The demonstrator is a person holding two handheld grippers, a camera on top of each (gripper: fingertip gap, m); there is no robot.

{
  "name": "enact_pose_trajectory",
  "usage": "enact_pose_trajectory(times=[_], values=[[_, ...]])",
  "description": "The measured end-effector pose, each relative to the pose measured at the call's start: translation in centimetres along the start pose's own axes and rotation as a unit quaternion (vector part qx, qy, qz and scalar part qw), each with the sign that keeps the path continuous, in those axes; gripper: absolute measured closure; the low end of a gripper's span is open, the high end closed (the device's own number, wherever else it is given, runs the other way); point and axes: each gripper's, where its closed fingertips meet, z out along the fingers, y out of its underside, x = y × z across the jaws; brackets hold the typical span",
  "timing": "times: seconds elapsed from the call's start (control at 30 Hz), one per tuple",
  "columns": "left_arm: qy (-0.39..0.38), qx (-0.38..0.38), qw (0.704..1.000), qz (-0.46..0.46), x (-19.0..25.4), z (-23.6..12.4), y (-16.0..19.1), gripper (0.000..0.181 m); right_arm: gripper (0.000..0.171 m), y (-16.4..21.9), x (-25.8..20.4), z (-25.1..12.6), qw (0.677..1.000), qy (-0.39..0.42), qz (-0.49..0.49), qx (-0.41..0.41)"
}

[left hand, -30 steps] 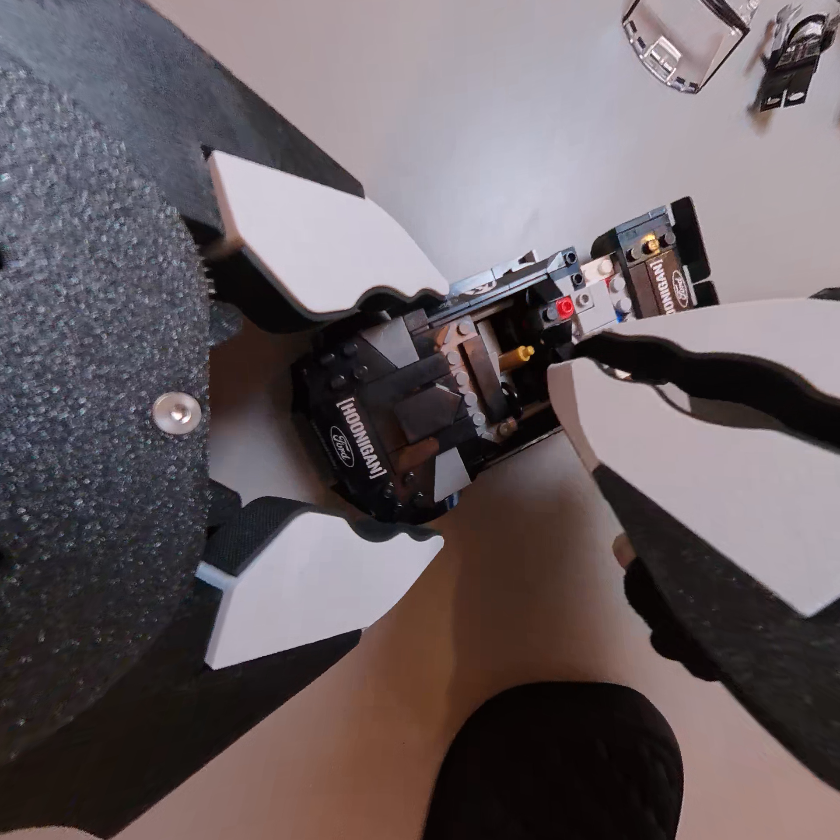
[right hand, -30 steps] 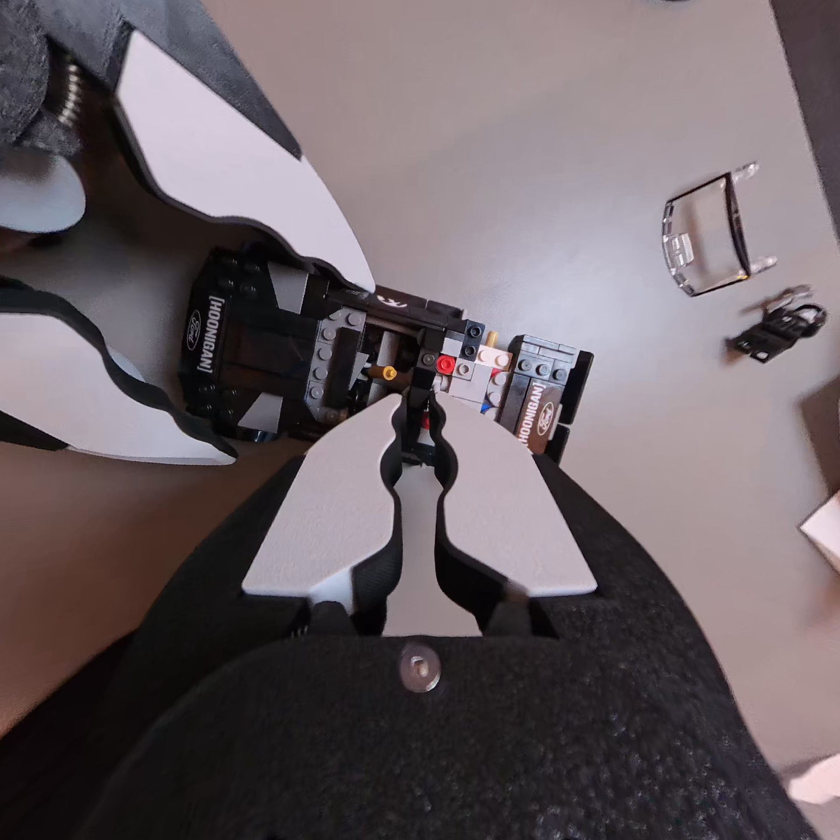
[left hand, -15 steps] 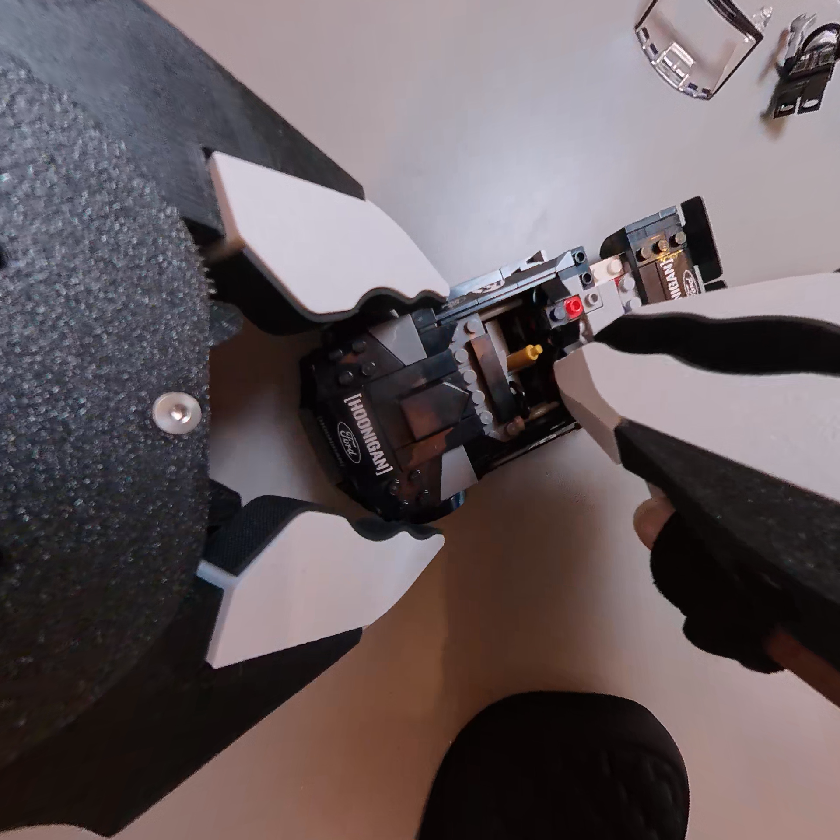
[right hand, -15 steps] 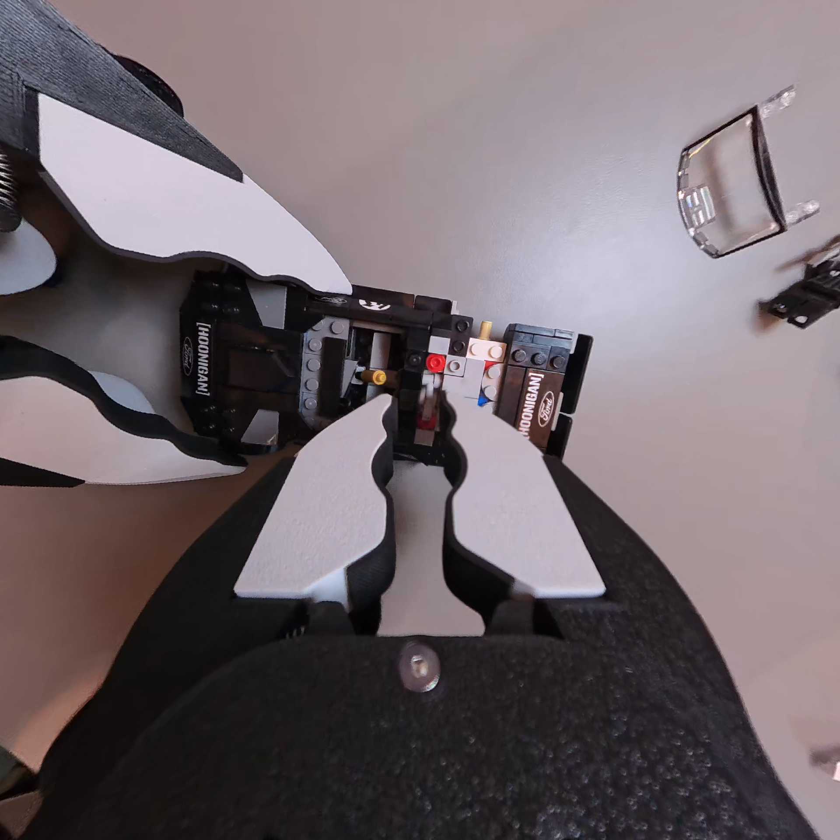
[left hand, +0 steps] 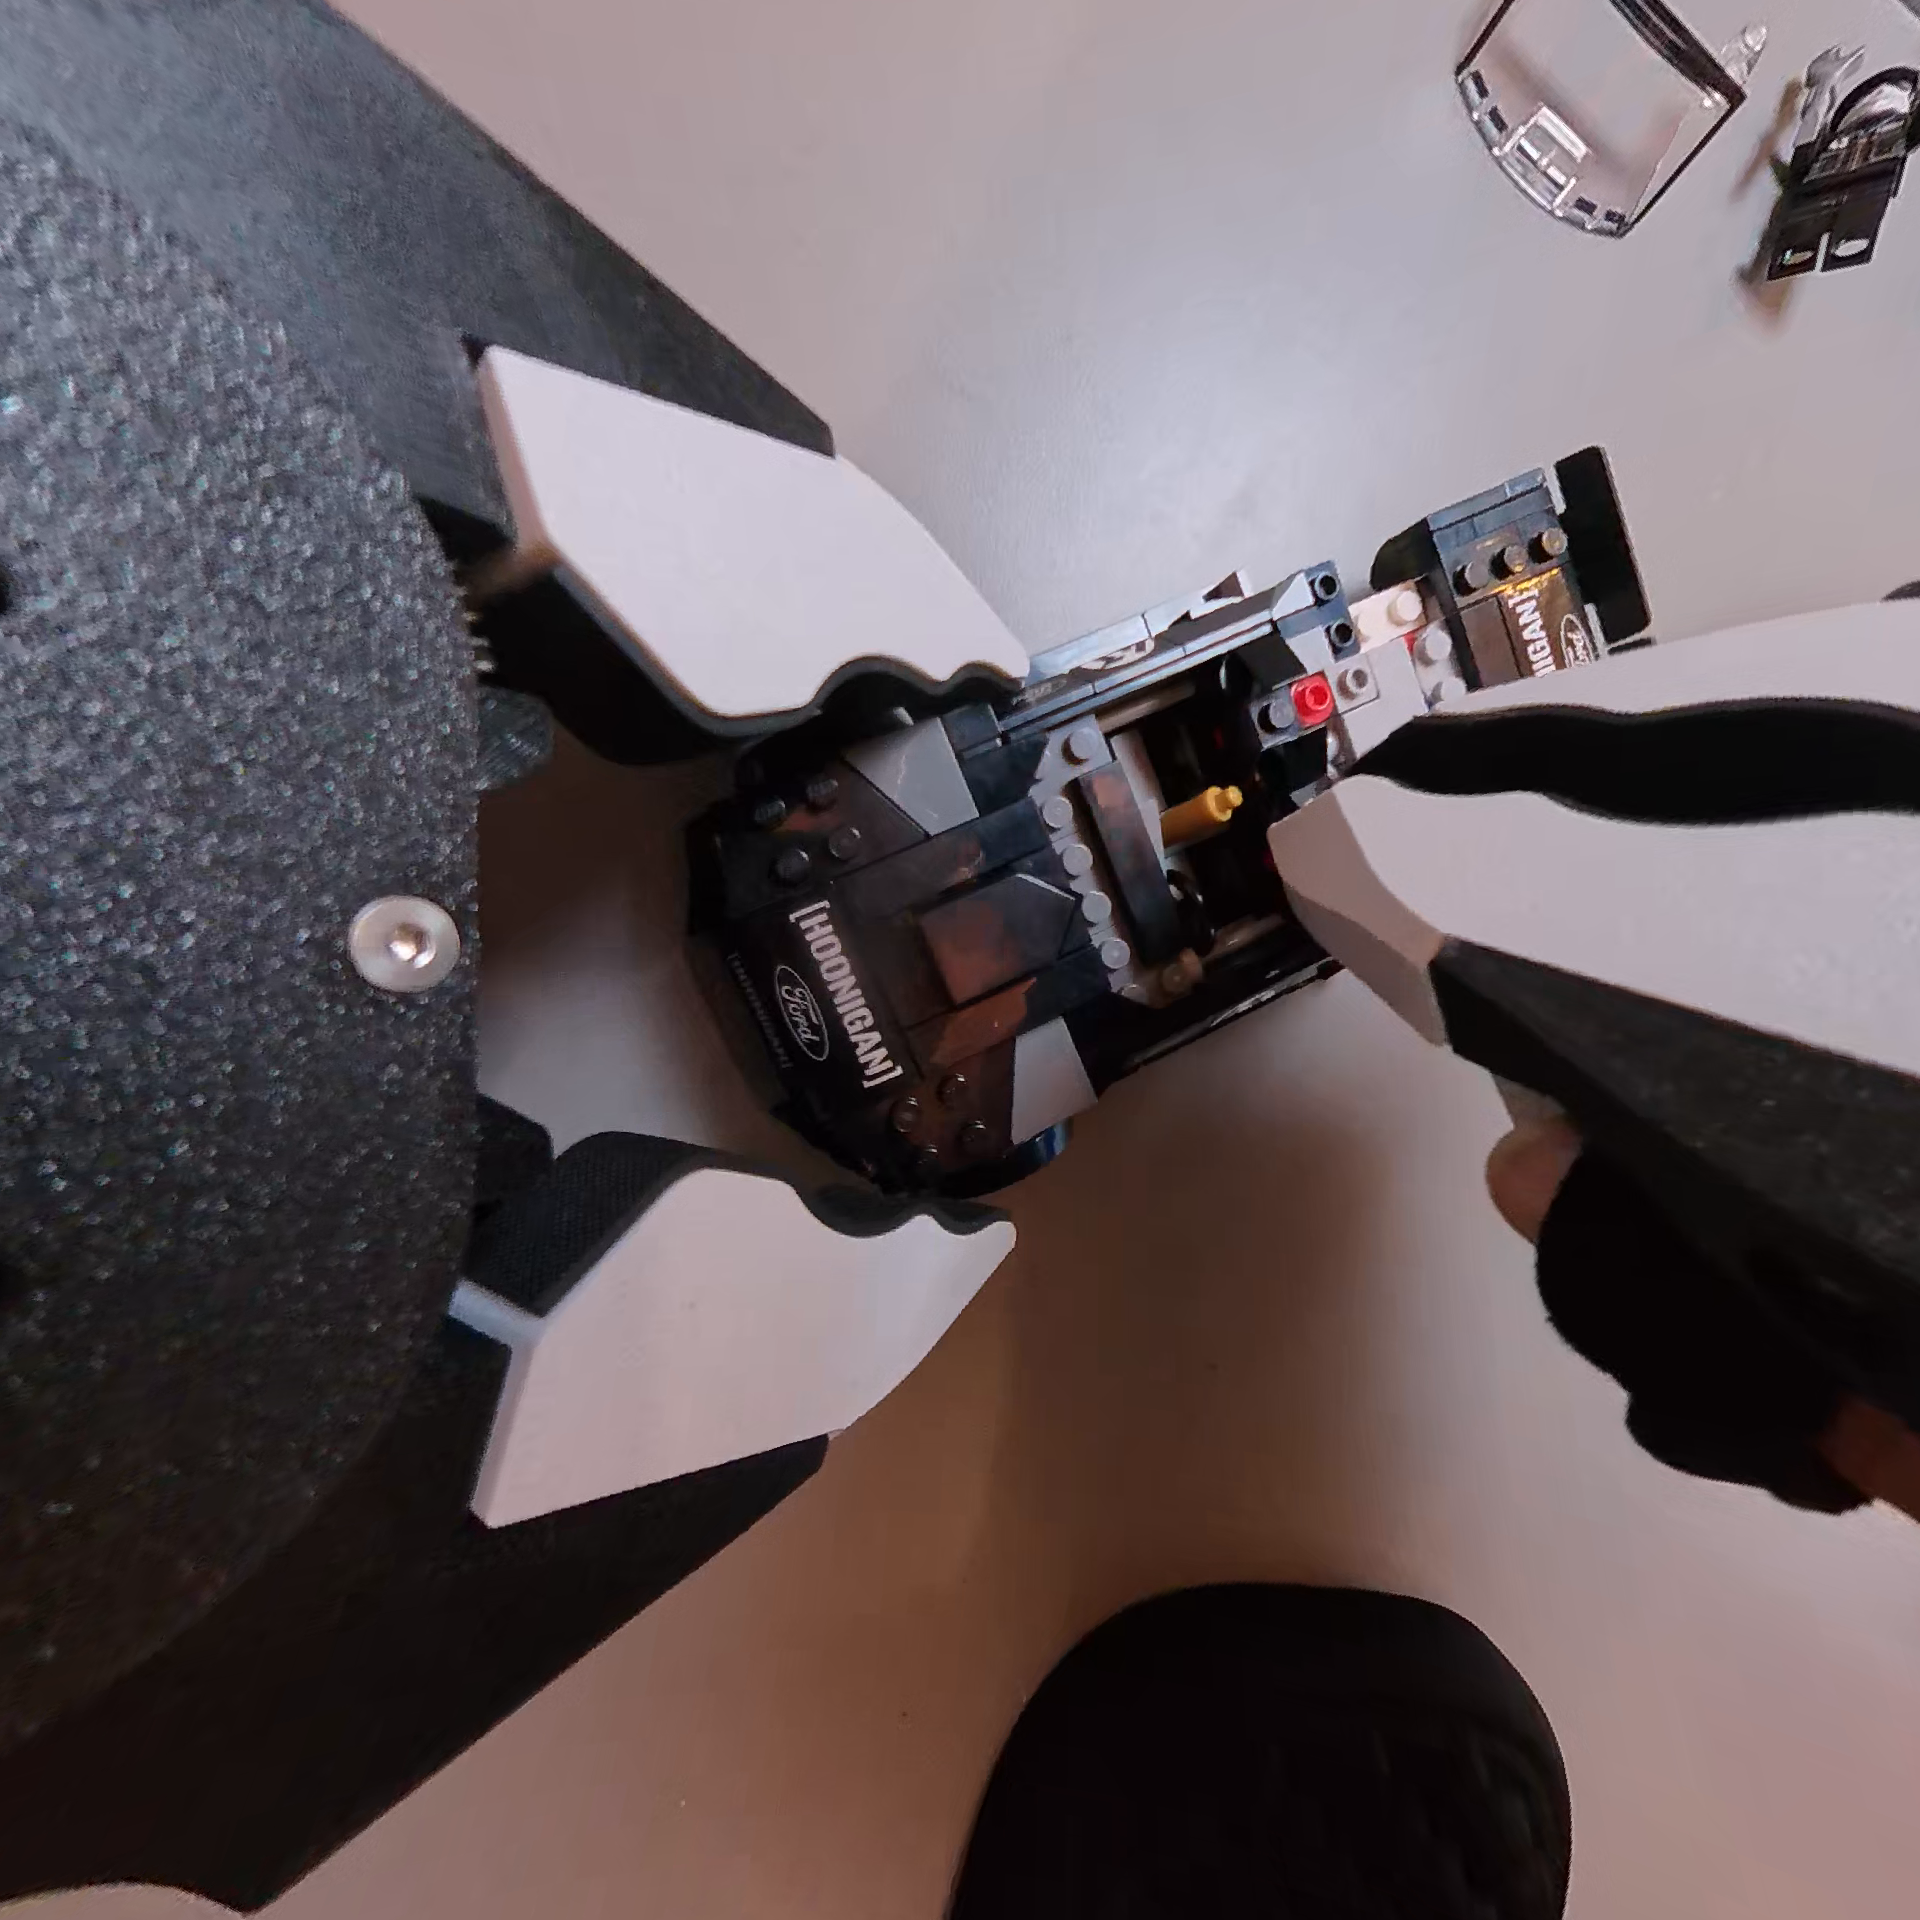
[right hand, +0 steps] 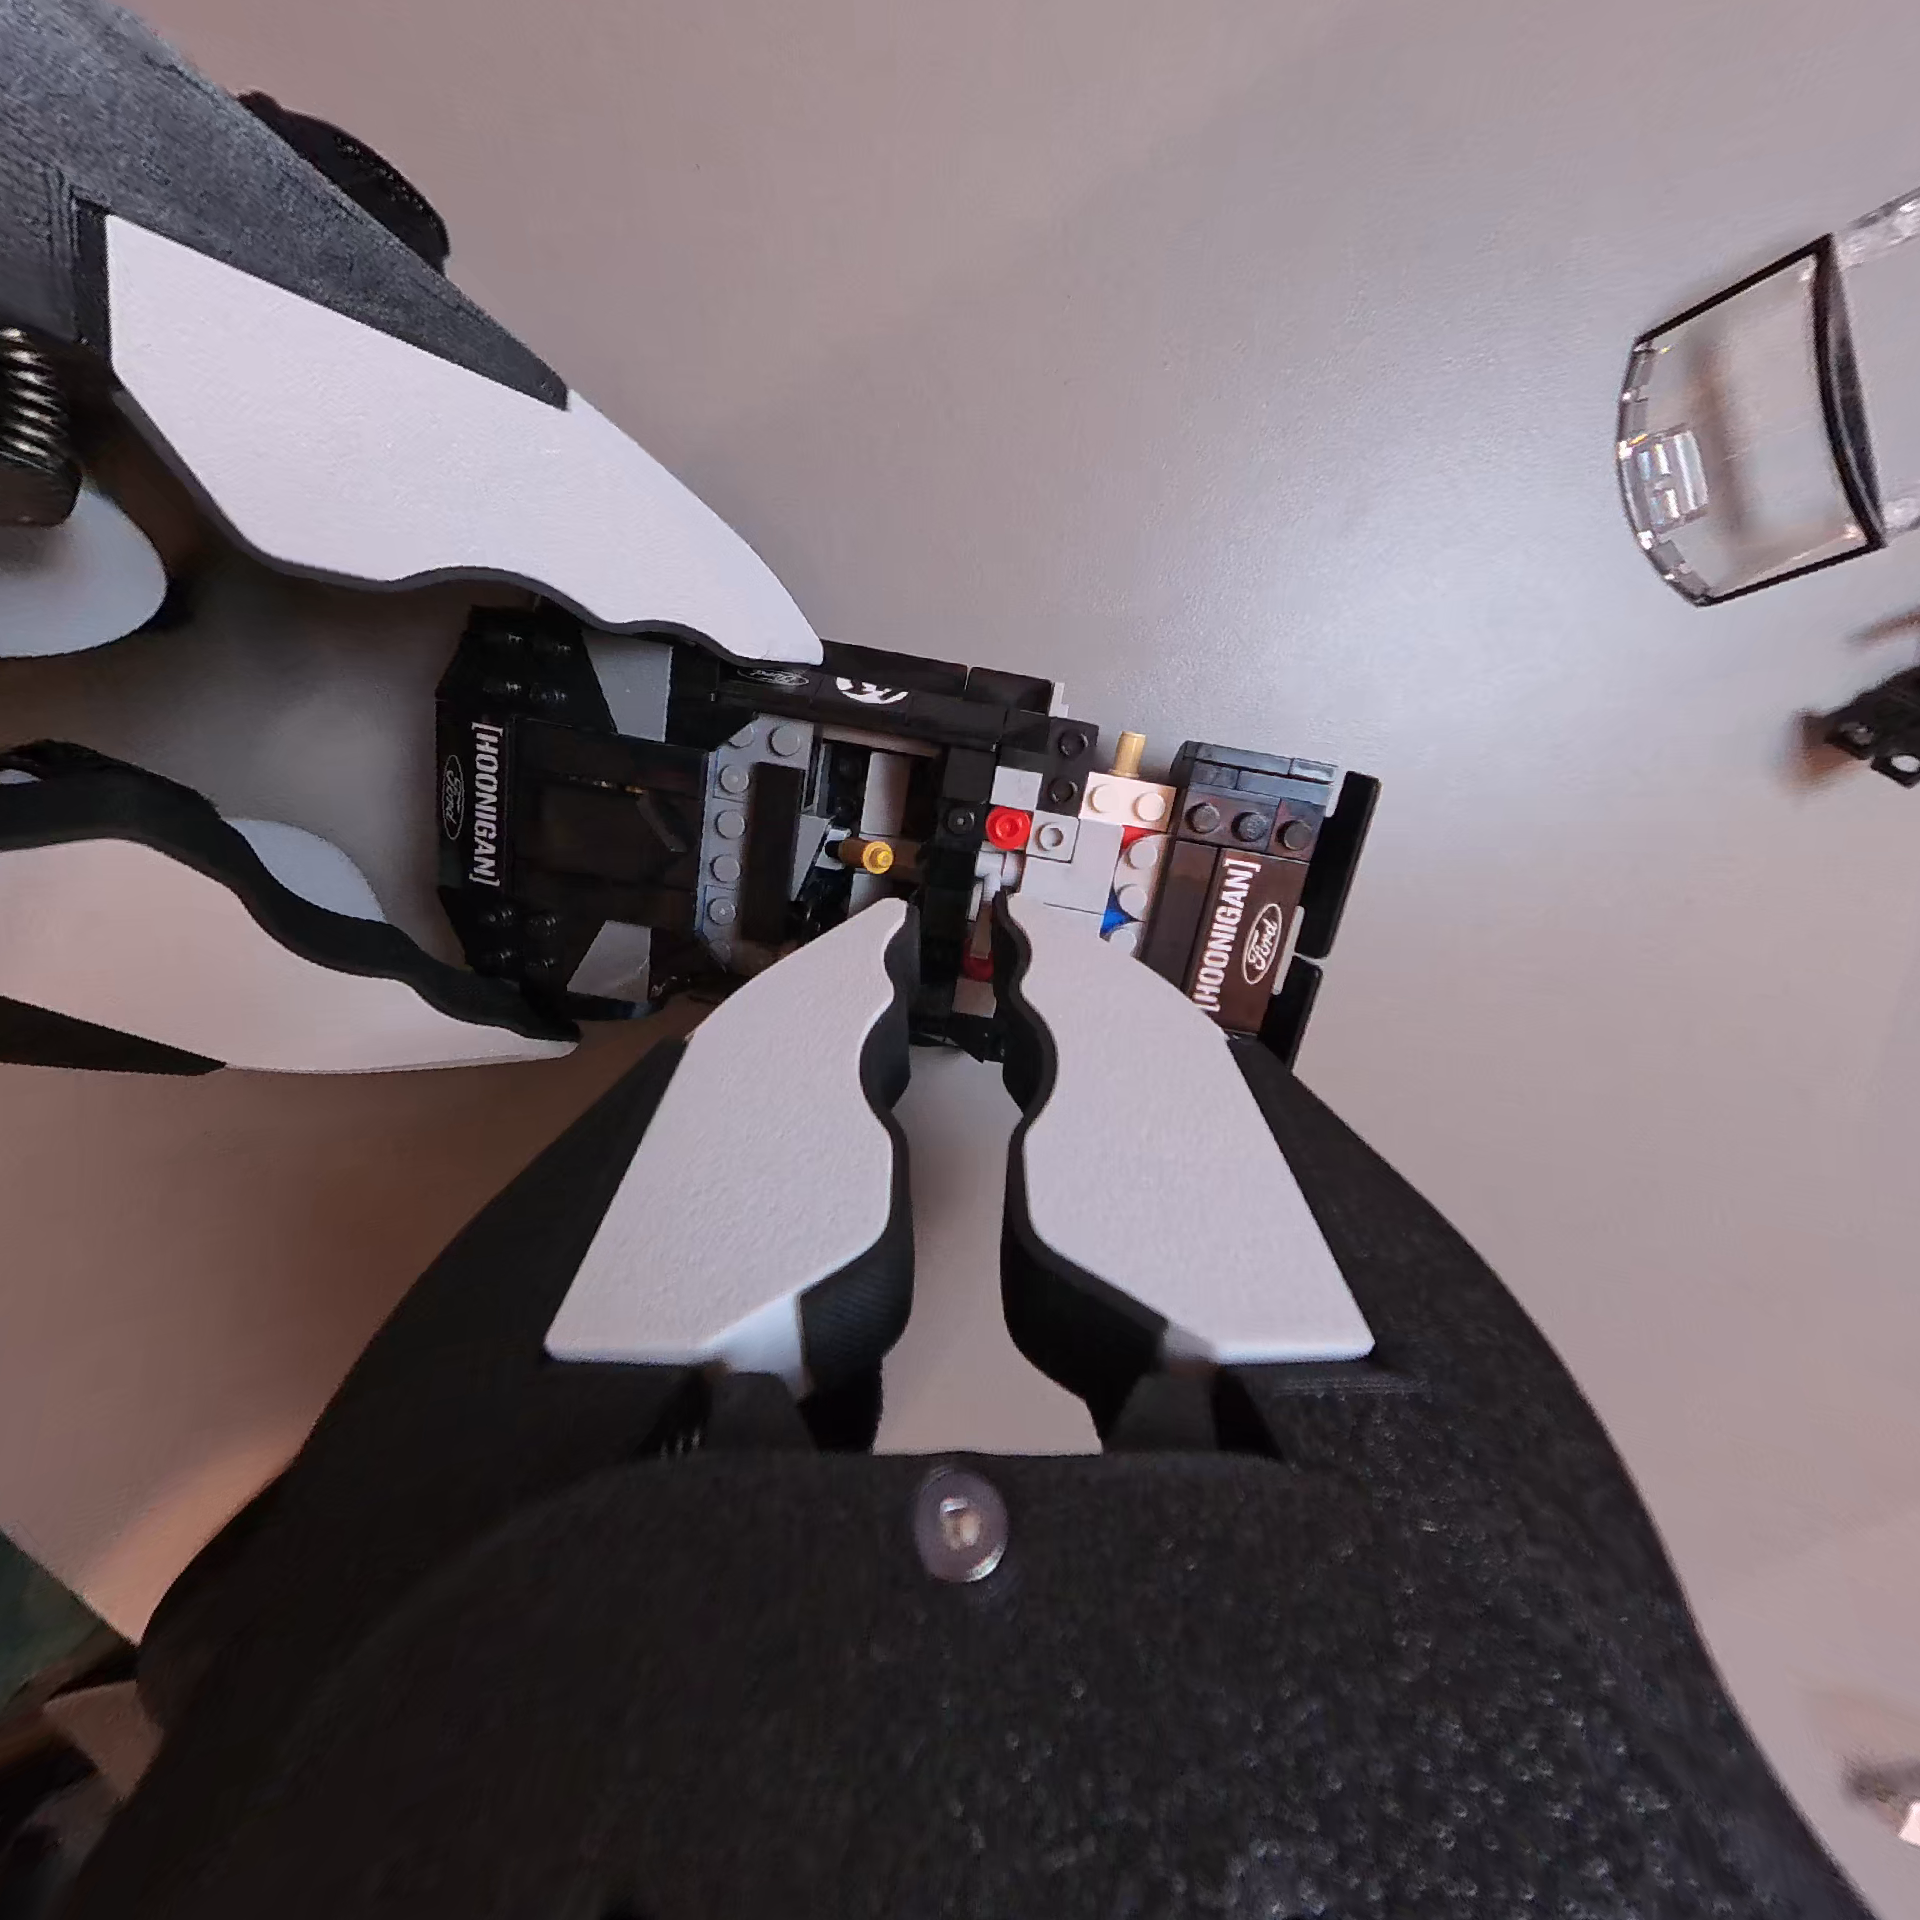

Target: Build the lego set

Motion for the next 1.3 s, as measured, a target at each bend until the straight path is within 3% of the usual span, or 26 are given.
enact_pose_trajectory(times=[0.47,0.67,0.97,1.07,1.3], values=[[-0.008,-0.003,1.0,0.009,-0.07,0.09,0.1,0.091,0.159,-0.08,0.08,0.13,0.998,-0.051,0.039,0.008],[-0.01,-0.001,1.0,0.003,-0.16,0.12,0.03,0.091,0.158,-0.26,0.25,0.04,0.999,-0.027,0.028,0.022],[-0.012,-0.001,1.0,0.0,-0.19,0.12,0.02,0.091,0.156,-0.34,0.58,-0.47,0.996,0.071,-0.046,0.021],[-0.013,-0.001,1.0,0.0,-0.19,0.11,0.03,0.091,0.165,-0.37,0.36,-0.64,0.995,0.078,-0.062,0.008],[-0.011,-0.001,1.0,0.001,-0.16,0.08,0.05,0.091,0.161,-0.29,0.24,-0.37,0.995,0.084,-0.061,-0.006]])
